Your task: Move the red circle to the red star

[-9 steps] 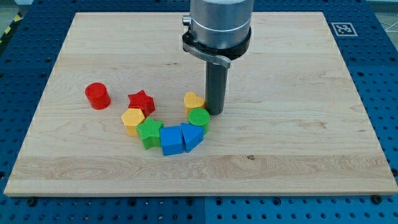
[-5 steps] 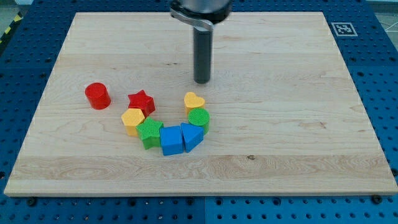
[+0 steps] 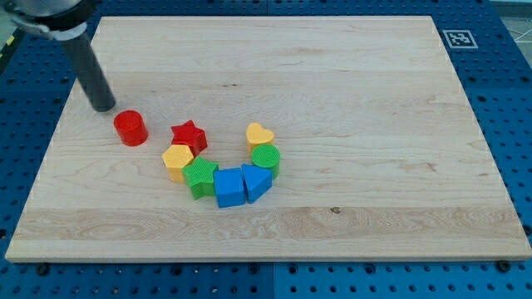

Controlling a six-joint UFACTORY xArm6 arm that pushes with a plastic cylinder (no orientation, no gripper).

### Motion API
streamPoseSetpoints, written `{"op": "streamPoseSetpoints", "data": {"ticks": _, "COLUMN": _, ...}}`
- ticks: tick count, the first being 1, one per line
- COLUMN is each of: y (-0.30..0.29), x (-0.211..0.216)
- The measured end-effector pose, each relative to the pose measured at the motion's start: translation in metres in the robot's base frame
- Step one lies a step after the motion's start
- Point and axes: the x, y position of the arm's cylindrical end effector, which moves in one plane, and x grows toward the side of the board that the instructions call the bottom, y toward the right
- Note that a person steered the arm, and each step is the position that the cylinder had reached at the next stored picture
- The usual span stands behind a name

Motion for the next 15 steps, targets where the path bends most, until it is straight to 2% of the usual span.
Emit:
{"op": "streamPoseSetpoints", "data": {"ticks": 2, "y": -0.01, "x": 0.059}}
{"op": "streamPoseSetpoints", "data": {"ticks": 6, "y": -0.007, "x": 0.055}}
{"op": "streamPoseSetpoints", "data": {"ticks": 9, "y": 0.022, "x": 0.057}}
{"op": "streamPoseSetpoints", "data": {"ticks": 11, "y": 0.046, "x": 0.072}}
{"op": "streamPoseSetpoints", "data": {"ticks": 13, "y": 0.057, "x": 0.062}}
{"op": "streamPoseSetpoints", "data": {"ticks": 15, "y": 0.063, "x": 0.005}}
